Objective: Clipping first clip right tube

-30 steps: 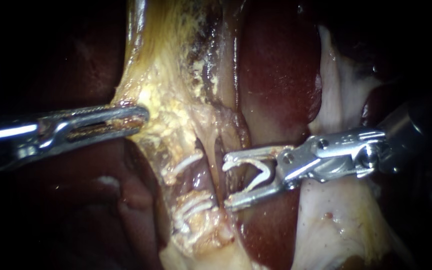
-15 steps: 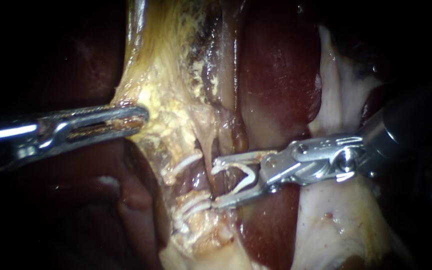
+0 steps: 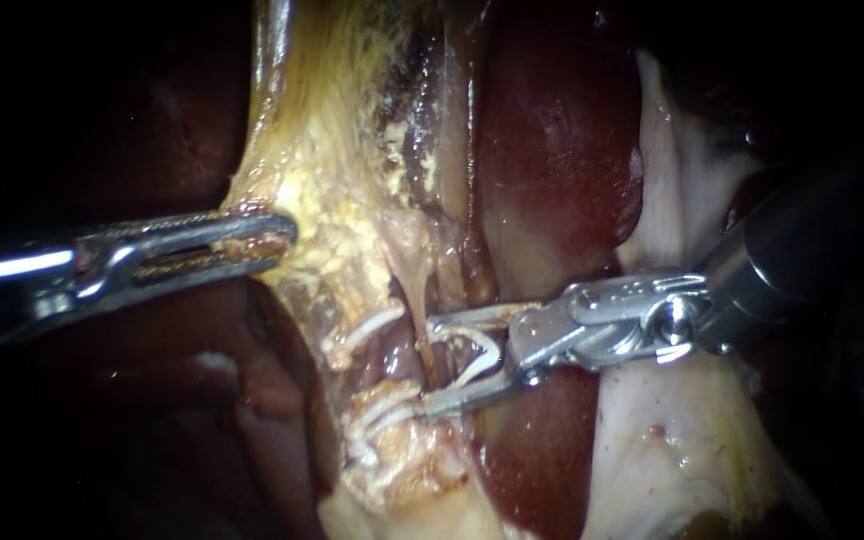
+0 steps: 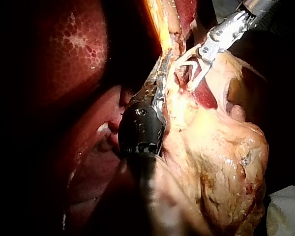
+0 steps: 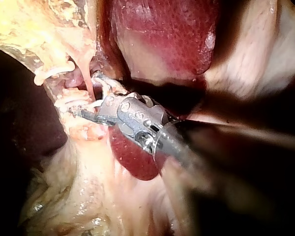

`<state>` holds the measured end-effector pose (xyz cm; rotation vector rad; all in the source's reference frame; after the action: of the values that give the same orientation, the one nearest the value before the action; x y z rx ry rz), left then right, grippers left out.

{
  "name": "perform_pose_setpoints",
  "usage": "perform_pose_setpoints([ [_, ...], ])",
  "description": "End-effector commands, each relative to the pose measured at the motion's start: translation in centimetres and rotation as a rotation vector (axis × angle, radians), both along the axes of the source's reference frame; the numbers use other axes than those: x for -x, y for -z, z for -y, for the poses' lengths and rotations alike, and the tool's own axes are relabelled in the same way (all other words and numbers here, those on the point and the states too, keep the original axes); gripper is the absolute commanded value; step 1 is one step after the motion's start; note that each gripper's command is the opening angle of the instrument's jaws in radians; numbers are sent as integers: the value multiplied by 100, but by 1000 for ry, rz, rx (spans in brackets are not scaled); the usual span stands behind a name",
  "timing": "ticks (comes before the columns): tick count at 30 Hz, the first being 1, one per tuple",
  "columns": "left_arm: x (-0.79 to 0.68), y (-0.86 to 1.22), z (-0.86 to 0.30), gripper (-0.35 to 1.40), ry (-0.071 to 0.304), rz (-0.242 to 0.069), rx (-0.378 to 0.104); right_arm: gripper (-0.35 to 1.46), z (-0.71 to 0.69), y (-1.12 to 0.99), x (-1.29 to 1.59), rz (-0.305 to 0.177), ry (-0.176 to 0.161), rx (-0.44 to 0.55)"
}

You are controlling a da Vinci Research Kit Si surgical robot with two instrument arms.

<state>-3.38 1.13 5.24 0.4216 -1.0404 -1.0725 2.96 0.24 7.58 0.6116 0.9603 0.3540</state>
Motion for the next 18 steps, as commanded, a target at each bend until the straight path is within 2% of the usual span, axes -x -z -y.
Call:
perform_pose_setpoints([
  [1, -1, 0, 0, -35, 0, 0, 0, 58, 0, 0, 1, -25, 1, -16],
  [2, -1, -1, 0, -35, 0, 0, 0, 58, 1, 1, 1, -50, 11, -29],
  [4, -2, -1, -1, -35, -1, 0, 0, 58, 4, 3, 1, -114, 52, -88],
  [10, -3, -3, -2, -35, -1, 1, 0, 55, 17, 13, -5, -259, 93, -207],
  [12, -3, -4, -2, -35, -1, 1, 0, 54, 21, 16, -11, -282, 109, -221],
  [18, -3, -4, -2, -35, -1, 1, 0, 54, 35, 15, -30, -291, 131, -231],
])
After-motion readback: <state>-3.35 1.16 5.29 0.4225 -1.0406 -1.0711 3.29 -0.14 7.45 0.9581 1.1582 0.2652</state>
